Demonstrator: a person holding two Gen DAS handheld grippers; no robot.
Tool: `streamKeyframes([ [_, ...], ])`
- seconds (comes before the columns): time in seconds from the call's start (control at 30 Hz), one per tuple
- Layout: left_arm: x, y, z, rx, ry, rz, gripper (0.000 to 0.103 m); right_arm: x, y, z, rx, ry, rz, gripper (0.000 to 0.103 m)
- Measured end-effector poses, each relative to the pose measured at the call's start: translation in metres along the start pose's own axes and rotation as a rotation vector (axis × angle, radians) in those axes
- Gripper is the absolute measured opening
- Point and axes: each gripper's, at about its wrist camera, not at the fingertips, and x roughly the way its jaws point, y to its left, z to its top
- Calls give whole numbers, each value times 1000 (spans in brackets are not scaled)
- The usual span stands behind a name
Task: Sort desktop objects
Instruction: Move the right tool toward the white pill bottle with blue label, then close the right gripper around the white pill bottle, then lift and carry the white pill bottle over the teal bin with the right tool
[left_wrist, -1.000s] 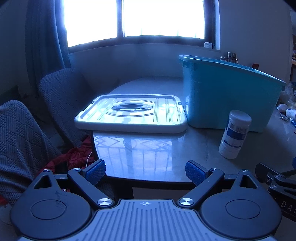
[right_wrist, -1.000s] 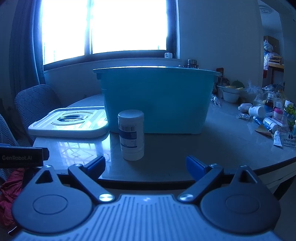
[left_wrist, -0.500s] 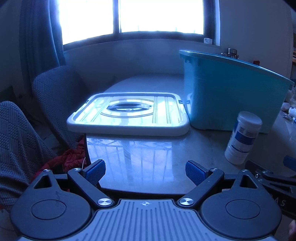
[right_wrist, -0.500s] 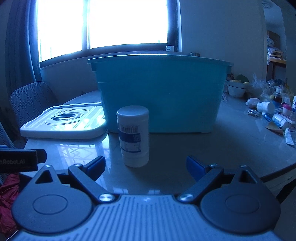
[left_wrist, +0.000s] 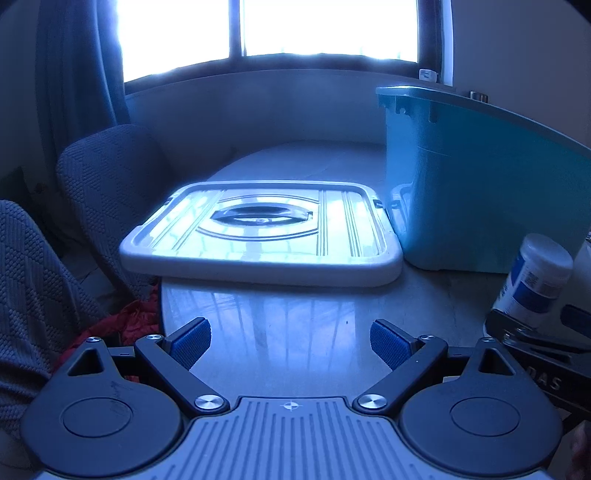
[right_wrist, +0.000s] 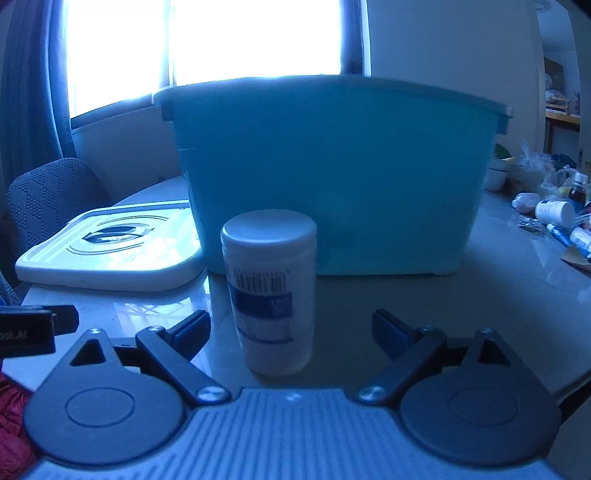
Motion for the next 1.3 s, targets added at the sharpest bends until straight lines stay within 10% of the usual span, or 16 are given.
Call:
streamKeyframes([
  [0.03,3,0,2,4,-2,0,95,4,1,2,-9,-1,4,56],
  [0.07,6,-1,4,6,-4,0,95,7,3,4,-21,0,9,47],
  [1.3,-96,-22,9,-28,-83,-15,95,-153,-57,49,-28,-74,-45,48],
])
